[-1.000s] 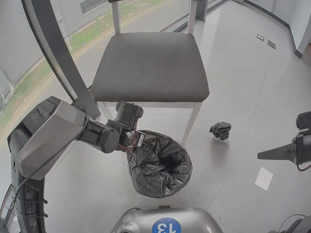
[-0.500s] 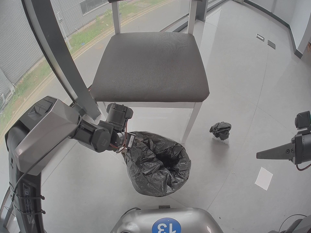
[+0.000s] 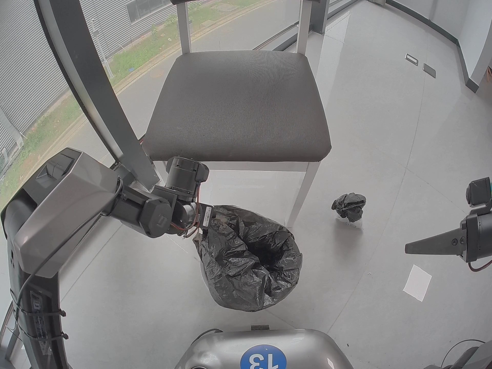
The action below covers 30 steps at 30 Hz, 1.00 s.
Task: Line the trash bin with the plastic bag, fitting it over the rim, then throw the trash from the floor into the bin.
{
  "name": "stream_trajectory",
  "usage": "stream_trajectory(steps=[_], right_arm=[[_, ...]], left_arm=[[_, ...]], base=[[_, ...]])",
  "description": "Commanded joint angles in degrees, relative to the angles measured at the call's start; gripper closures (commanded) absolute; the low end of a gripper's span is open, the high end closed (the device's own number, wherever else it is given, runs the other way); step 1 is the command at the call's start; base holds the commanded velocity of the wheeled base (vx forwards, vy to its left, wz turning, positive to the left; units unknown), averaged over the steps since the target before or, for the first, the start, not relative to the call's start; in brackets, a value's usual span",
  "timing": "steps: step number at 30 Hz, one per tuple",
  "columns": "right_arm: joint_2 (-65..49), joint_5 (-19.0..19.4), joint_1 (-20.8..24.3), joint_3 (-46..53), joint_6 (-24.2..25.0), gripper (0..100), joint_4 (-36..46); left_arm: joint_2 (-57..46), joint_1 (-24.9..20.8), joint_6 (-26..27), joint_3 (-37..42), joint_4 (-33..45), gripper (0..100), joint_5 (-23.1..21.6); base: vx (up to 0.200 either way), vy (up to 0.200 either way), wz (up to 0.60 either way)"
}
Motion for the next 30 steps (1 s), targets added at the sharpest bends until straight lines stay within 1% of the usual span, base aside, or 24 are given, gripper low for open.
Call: stream_trajectory(steps=[1,12,14,16,20,23,28,30], right_arm=[[0.01,0.01,0.02,0.09,0.02,0,-0.01],[-0.08,0.01,0.02,0.26,0.02,0,-0.01],[-0.08,0.01,0.02,0.35,0.02,0,-0.01],[-0.17,0.01,0.02,0.35,0.02,0,0.08],[-0.34,0.10,0.02,0.62,-0.42,0,0.08],[-0.52,0.36,0.02,0.70,-0.86,0,0.17],[-0.87,0.36,0.02,1.14,-1.13,0,0.17],[-0.87,0.36,0.02,1.14,-1.30,0,0.17]], left_arm=[[0.46,-0.02,-0.17,-0.28,-0.08,0,-0.01],[-0.42,0.51,-1.05,-0.28,0.09,0,0.51],[-1.92,0.51,-1.76,-0.11,0.18,0,0.60],[-3.50,0.51,-1.67,1.12,1.41,0,0.69],[-5.70,1.04,-1.93,4.73,7.92,0,2.36],[-7.01,0.68,-2.90,6.22,8.62,0,2.53],[-9.91,-0.28,-2.64,10.61,9.06,0,1.92],[-10.62,-0.99,-3.69,11.49,9.15,0,1.74]], base=[[0.000,0.000,0.00],[0.000,0.000,0.00],[0.000,0.000,0.00],[0.000,0.000,0.00],[0.000,0.000,0.00],[0.000,0.000,0.00],[0.000,0.000,0.00],[0.000,0.000,0.00]])
